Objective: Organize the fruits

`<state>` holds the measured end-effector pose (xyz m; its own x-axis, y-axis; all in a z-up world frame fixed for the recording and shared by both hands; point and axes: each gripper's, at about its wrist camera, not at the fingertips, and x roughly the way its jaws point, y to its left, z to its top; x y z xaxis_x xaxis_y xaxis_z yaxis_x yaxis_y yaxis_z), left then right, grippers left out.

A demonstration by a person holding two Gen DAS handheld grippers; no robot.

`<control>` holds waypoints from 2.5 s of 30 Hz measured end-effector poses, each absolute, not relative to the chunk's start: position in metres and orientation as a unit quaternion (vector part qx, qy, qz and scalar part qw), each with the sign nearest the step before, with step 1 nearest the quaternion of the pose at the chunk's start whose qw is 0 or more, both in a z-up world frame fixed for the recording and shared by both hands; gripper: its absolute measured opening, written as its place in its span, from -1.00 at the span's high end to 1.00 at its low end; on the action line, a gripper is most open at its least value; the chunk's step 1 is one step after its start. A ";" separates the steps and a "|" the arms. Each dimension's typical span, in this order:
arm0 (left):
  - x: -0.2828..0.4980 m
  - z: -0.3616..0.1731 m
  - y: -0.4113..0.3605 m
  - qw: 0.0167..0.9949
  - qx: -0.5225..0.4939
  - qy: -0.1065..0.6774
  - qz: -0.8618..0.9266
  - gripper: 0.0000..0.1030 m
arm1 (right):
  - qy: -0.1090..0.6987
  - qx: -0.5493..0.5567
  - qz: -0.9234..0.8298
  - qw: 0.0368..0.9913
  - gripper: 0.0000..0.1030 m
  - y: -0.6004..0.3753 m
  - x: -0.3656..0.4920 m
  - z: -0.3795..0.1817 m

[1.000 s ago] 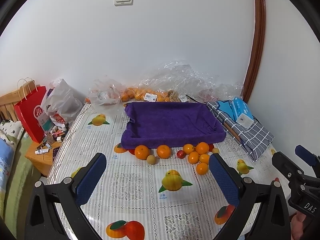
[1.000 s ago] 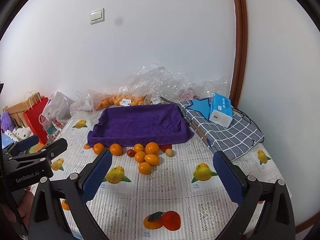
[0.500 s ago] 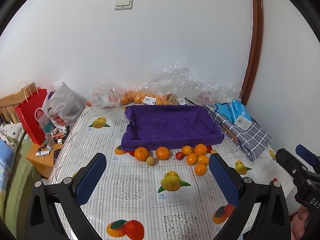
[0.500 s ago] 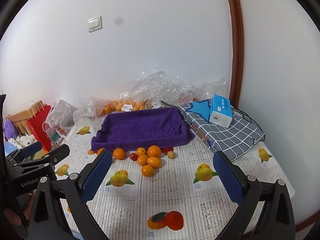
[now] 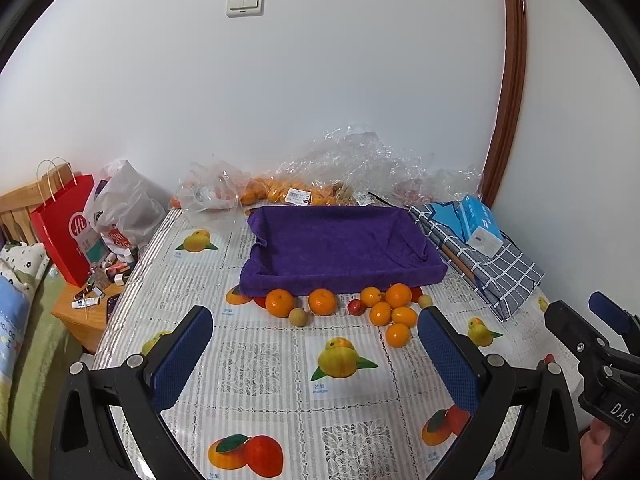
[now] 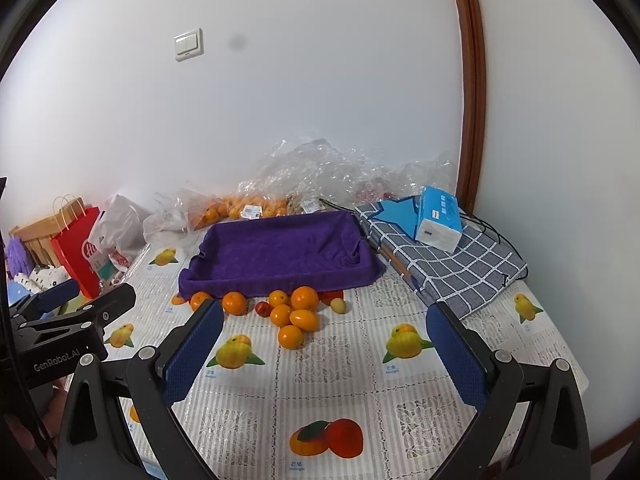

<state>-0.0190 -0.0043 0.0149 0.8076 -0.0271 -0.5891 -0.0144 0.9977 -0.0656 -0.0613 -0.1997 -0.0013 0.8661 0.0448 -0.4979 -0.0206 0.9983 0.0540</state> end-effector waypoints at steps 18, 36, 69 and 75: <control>-0.022 0.015 0.001 0.951 -0.028 0.308 0.016 -1.00 | 0.262 0.019 0.018 0.965 -0.95 -0.192 -0.055 -0.006; -0.002 -0.001 0.012 0.948 -0.044 0.317 -0.006 -0.99 | 0.271 0.014 0.018 0.962 -0.95 -0.188 -0.032 -0.030; 0.102 -0.127 0.079 0.910 -0.082 0.406 -0.004 -0.84 | 0.383 -0.011 0.005 0.924 0.17 -0.200 0.099 -0.154; 0.120 -0.139 0.074 0.908 -0.072 0.413 -0.014 -0.77 | 0.399 -0.006 0.014 0.917 0.23 -0.205 0.131 -0.168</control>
